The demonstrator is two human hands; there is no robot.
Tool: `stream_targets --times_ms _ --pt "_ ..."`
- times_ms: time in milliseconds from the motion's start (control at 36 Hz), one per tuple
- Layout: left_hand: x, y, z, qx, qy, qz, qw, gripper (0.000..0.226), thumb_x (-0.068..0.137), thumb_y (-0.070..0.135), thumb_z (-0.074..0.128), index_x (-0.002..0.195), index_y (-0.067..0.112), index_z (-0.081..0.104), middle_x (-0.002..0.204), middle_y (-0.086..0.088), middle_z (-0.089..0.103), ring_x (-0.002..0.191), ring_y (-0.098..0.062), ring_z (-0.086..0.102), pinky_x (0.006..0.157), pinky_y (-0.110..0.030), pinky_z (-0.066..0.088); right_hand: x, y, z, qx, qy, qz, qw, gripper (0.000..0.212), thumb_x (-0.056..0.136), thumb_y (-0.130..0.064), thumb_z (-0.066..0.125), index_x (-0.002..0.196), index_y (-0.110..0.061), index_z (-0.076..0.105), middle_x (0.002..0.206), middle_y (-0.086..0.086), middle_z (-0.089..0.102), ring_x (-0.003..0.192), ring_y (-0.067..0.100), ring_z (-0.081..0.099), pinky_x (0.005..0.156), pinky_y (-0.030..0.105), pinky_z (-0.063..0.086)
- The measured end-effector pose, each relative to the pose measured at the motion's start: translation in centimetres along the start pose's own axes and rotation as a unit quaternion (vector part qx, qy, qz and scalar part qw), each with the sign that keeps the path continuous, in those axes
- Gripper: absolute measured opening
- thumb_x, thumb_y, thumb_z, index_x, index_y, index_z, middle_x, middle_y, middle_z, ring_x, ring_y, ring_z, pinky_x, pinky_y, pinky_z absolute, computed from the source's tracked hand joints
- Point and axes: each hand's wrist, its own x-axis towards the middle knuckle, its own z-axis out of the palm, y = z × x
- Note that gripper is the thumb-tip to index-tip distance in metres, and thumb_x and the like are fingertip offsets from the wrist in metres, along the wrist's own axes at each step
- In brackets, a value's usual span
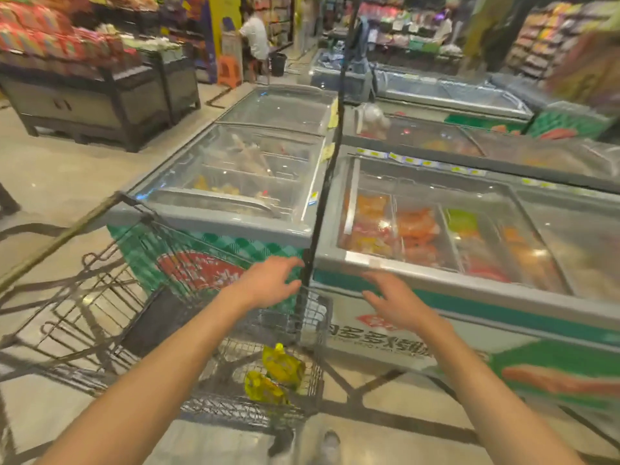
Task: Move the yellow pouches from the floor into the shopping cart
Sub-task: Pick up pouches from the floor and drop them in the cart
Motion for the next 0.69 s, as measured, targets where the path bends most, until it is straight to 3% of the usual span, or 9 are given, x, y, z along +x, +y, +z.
stream_targets --times_ms 389,500,611,694 --pt "2.4 20.3 6.7 0.048 -0.121 0.221 0.966 0.054 0.097 0.047 0.048 0.146 0.026 0.04 0.144 0.001 0.052 0.129 -0.022 0.051 0.104 -0.044 0.044 -20.3 11.5 -1.2 0.028 0.104 0.215 0.971 0.046 0.095 -0.031 0.048 0.139 -0.019 0.042 0.143 0.003 0.047 0.129 0.018 0.044 0.107 0.029 0.032" --pt "2.2 25.9 9.1 0.046 -0.133 0.268 0.953 0.049 0.095 0.047 0.049 0.14 0.03 0.044 0.139 0.002 0.056 0.122 -0.018 0.055 0.102 -0.044 0.047 -25.9 14.3 -1.8 0.029 0.128 0.267 0.955 0.044 0.094 -0.022 0.05 0.137 -0.012 0.045 0.142 0.006 0.048 0.131 0.02 0.042 0.105 0.024 0.028" --pt "0.7 33.5 11.8 0.047 -0.155 0.325 0.932 0.047 0.096 0.038 0.055 0.139 0.023 0.048 0.134 -0.001 0.059 0.118 -0.019 0.057 0.1 -0.039 0.048 -32.9 17.7 -1.7 0.045 0.147 0.33 0.931 0.044 0.093 -0.024 0.049 0.135 -0.014 0.048 0.135 0.009 0.055 0.117 0.021 0.053 0.099 0.03 0.038" --pt "-0.4 38.7 14.5 0.055 -0.167 0.36 0.916 0.042 0.095 0.041 0.054 0.135 0.028 0.05 0.129 0.001 0.061 0.109 -0.019 0.06 0.094 -0.04 0.053 -38.1 19.4 -1.6 0.048 0.159 0.361 0.918 0.041 0.094 -0.026 0.05 0.133 -0.014 0.051 0.129 0.007 0.057 0.113 0.021 0.055 0.096 0.03 0.039"
